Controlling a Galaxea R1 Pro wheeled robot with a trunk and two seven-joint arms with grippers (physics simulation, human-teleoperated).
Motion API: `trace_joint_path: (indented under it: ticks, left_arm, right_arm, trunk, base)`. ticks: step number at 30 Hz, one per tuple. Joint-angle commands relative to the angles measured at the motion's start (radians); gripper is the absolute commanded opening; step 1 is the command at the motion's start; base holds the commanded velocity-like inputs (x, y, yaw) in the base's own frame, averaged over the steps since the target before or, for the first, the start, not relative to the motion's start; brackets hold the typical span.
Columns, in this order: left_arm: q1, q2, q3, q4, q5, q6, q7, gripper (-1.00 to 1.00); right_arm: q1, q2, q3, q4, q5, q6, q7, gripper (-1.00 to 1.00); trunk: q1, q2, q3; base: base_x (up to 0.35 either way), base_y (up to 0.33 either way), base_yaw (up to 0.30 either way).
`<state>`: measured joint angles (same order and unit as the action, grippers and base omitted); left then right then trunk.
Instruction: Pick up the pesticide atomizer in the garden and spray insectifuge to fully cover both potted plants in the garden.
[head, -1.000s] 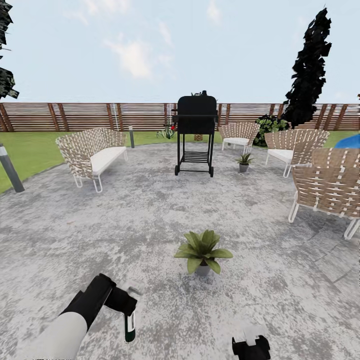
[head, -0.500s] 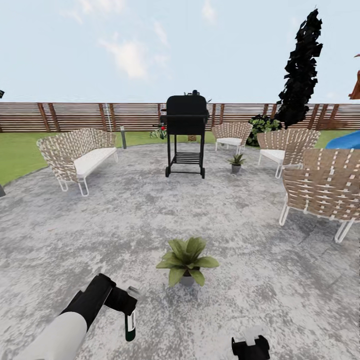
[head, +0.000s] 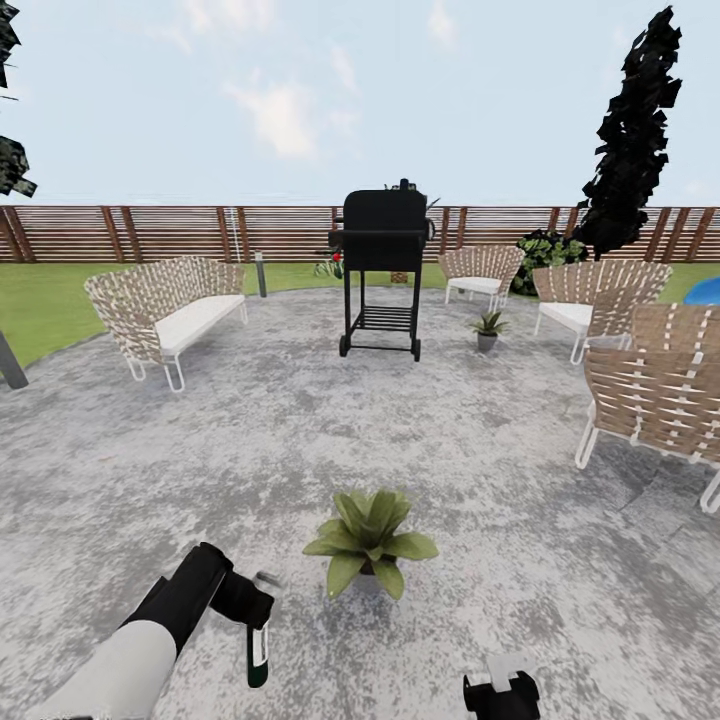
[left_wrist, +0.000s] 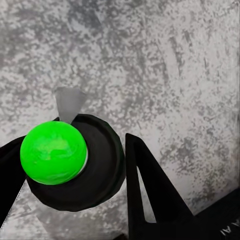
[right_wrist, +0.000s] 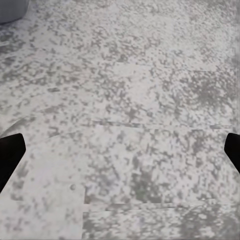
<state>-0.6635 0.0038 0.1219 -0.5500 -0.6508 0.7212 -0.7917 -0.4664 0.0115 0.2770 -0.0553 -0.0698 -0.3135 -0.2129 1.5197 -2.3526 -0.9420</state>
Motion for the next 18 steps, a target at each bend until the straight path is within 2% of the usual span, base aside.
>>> trace_joint_path:
  ticks: [1,2,7,11,18]
  left_arm:
    - [-0.008,-0.003,0.005,-0.017,-0.012,0.015,-0.009,-1.00]
    - [-0.011,-0.004,0.005,-0.021,-0.013,0.021,-0.009,-1.00]
    - [-0.071,-0.009,0.003,-0.037,-0.012,0.173,-0.013,-1.00]
    - [-0.088,-0.018,-0.007,-0.037,-0.012,0.204,-0.015,-1.00]
    - [-0.075,-0.019,-0.157,-0.032,-0.008,0.214,-0.015,-1.00]
  right_arm:
    - [-0.001,0.000,0.009,0.001,-0.007,-0.003,-0.004,1.00]
    - [-0.001,0.000,0.009,0.001,-0.007,-0.003,-0.004,1.00]
    - [0.000,0.000,0.010,0.002,-0.007,-0.003,-0.004,1.00]
    - [-0.001,0.000,0.009,0.002,-0.007,-0.003,-0.005,1.00]
    - [0.000,0.008,0.008,0.000,-0.010,-0.003,-0.008,1.00]
  trunk:
    - [0.000,0.000,-0.001]
    - [0.000,0.000,-0.001]
    - [0.000,0.000,-0.001]
    - [0.000,0.000,-0.001]
    - [0.000,0.000,-0.001]
  base:
    - [0.006,-0.008,0.000]
    - [0.005,-0.006,0.000]
    - [0.001,-0.001,0.000]
    - [0.000,0.000,0.000]
    - [0.000,0.000,-0.024]
